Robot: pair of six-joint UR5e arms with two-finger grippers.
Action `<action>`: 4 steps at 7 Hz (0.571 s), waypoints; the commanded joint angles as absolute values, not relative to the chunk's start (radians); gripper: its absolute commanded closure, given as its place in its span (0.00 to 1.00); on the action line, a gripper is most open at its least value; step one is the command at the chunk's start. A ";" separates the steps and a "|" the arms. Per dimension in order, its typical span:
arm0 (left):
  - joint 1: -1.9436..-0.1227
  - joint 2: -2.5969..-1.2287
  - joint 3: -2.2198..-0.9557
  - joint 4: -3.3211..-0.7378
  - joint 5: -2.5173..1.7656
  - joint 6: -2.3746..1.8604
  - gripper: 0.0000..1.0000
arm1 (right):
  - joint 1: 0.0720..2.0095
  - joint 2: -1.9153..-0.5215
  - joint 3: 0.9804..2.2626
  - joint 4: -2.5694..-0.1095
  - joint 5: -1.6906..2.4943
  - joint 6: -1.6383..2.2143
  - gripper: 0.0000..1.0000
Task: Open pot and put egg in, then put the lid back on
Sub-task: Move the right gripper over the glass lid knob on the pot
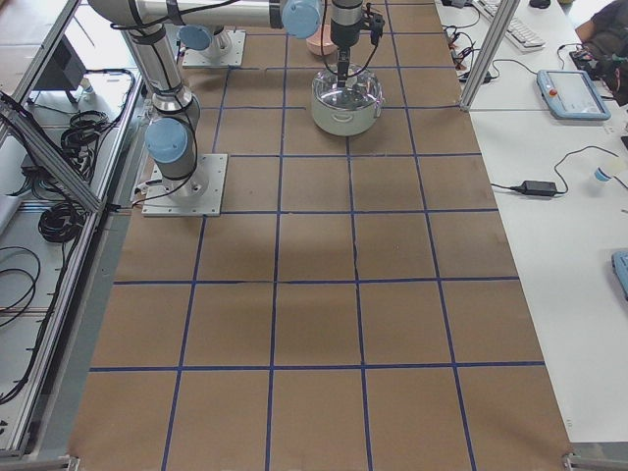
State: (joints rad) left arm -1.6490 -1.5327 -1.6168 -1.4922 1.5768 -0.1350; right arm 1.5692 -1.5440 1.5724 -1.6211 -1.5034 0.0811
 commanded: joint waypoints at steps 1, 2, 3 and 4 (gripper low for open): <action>-1.646 -1.532 -1.615 -1.496 1.574 -0.135 0.00 | 1.623 -1.504 1.566 -1.673 -1.491 0.158 0.00; -1.643 -1.532 -1.612 -1.502 1.571 -0.135 0.00 | 1.703 -1.459 1.562 -1.742 -1.493 0.231 0.00; -1.643 -1.532 -1.611 -1.502 1.574 -0.135 0.00 | 1.788 -1.404 1.557 -1.820 -1.496 0.347 0.00; -1.643 -1.532 -1.612 -1.502 1.572 -0.133 0.00 | 1.848 -1.353 1.555 -1.886 -1.503 0.421 0.00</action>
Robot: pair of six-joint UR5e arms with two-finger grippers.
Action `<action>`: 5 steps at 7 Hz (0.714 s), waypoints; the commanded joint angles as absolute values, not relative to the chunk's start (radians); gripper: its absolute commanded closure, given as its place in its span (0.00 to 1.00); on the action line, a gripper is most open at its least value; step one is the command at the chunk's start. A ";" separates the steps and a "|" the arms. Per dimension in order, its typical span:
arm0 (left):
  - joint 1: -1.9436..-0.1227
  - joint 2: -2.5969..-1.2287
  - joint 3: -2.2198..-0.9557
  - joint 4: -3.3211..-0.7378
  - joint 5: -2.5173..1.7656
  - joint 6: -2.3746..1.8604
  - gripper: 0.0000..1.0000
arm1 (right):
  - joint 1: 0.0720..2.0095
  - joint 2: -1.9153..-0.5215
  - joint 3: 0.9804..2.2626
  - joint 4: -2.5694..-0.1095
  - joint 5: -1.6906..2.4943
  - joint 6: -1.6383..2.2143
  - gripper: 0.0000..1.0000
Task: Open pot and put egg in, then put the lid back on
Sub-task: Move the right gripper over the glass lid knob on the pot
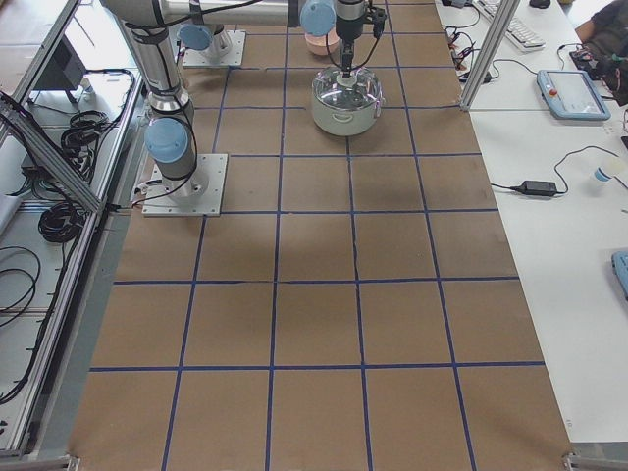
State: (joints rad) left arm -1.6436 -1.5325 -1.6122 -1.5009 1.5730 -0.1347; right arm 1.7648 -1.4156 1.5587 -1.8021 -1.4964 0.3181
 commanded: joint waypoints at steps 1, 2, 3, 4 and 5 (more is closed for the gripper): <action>-1.643 -1.532 -1.611 -1.497 1.563 -0.135 0.00 | 1.870 -1.323 1.555 -1.925 -1.505 0.454 0.00; -1.641 -1.532 -1.614 -1.500 1.566 -0.133 0.00 | 1.871 -1.312 1.557 -1.927 -1.508 0.451 0.00; -1.637 -1.535 -1.600 -1.490 1.572 -0.135 0.00 | 1.873 -1.296 1.557 -1.933 -1.506 0.442 0.00; -1.626 -1.536 -1.608 -1.489 1.572 -0.133 0.00 | 1.871 -1.289 1.560 -1.963 -1.506 0.439 0.00; -1.625 -1.536 -1.609 -1.489 1.565 -0.132 0.00 | 1.873 -1.289 1.568 -1.963 -1.506 0.440 0.00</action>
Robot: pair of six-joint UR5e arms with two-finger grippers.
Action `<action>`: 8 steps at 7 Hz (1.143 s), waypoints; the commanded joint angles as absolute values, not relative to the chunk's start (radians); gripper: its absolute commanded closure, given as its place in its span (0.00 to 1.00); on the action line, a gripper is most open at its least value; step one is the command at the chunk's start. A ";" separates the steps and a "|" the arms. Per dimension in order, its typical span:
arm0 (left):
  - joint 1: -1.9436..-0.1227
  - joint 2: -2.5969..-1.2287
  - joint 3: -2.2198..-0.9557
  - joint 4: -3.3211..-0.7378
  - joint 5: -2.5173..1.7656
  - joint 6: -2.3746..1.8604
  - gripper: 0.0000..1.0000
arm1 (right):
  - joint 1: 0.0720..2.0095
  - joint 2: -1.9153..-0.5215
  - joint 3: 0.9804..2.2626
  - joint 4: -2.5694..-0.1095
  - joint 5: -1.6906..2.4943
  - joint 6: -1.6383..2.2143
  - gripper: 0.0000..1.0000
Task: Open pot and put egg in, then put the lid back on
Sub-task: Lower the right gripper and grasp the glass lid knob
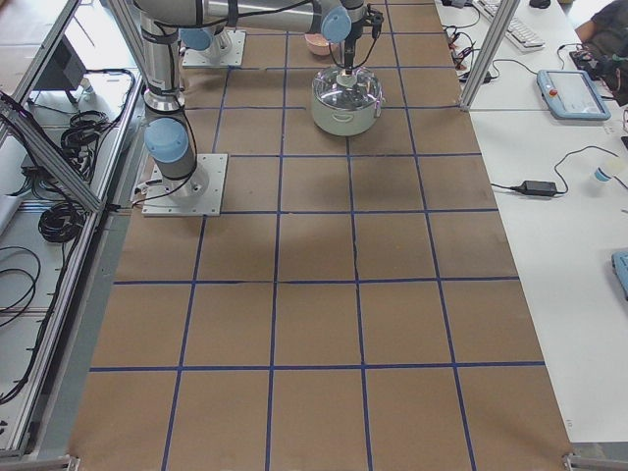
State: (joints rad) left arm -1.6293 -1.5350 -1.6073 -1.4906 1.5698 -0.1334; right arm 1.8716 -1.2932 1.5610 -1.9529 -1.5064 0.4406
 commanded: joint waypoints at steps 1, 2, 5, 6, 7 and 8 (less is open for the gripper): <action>-1.626 -1.537 -1.605 -1.489 1.560 -0.132 0.00 | 1.871 -1.289 1.568 -1.959 -1.508 0.440 0.02; -1.626 -1.537 -1.608 -1.489 1.562 -0.132 0.00 | 1.873 -1.284 1.569 -1.957 -1.508 0.440 0.03; -1.628 -1.534 -1.608 -1.493 1.578 -0.133 0.00 | 1.871 -1.266 1.586 -1.959 -1.509 0.453 0.07; -1.629 -1.532 -1.611 -1.496 1.578 -0.133 0.00 | 1.871 -1.264 1.586 -1.956 -1.509 0.454 0.15; -1.631 -1.532 -1.614 -1.496 1.575 -0.133 0.00 | 1.871 -1.261 1.586 -1.953 -1.511 0.454 0.28; -1.632 -1.534 -1.615 -1.496 1.574 -0.133 0.00 | 1.871 -1.261 1.586 -1.951 -1.511 0.456 0.48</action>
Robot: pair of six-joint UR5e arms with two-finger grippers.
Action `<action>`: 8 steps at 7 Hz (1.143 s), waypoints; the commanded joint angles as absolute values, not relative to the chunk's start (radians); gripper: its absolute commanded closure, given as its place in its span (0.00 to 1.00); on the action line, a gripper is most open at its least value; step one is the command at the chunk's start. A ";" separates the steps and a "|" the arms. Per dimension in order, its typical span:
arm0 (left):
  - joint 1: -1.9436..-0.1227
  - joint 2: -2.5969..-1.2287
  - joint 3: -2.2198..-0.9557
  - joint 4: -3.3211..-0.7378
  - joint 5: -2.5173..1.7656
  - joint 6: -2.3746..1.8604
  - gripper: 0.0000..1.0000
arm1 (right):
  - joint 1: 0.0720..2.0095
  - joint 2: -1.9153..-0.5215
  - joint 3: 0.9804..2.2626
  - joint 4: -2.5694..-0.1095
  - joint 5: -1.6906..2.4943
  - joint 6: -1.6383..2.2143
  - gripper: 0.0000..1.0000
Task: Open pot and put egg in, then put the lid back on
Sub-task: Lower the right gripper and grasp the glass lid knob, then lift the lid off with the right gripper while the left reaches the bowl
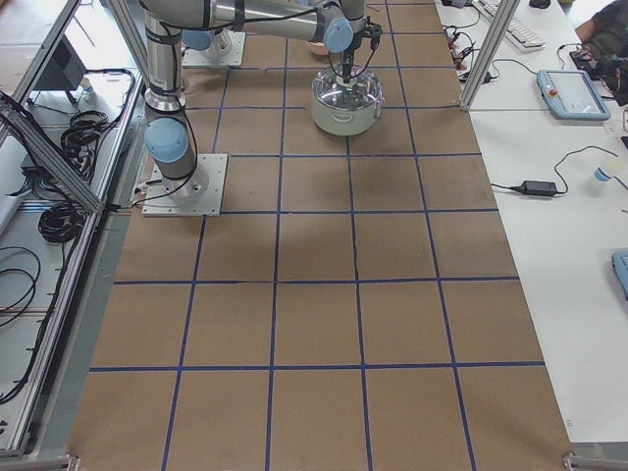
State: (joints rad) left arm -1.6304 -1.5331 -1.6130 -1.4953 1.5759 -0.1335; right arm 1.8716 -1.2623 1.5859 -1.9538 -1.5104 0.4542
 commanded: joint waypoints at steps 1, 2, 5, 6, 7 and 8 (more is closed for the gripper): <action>-1.632 -1.532 -1.614 -1.494 1.578 -0.133 0.00 | 1.871 -1.261 1.586 -1.951 -1.511 0.456 0.63; -1.634 -1.532 -1.617 -1.494 1.574 -0.133 0.00 | 1.871 -1.259 1.585 -1.950 -1.511 0.456 0.71; -1.634 -1.528 -1.620 -1.500 1.577 -0.129 0.00 | 1.829 -1.308 1.504 -1.848 -1.548 0.434 0.75; -1.631 -1.531 -1.620 -1.500 1.574 -0.124 0.00 | 1.777 -1.322 1.449 -1.780 -1.546 0.414 0.76; -1.614 -1.534 -1.624 -1.505 1.578 -0.120 0.00 | 1.717 -1.369 1.434 -1.729 -1.542 0.334 0.77; -1.579 -1.546 -1.658 -1.503 1.575 -0.066 0.00 | 1.639 -1.423 1.449 -1.689 -1.537 0.230 0.79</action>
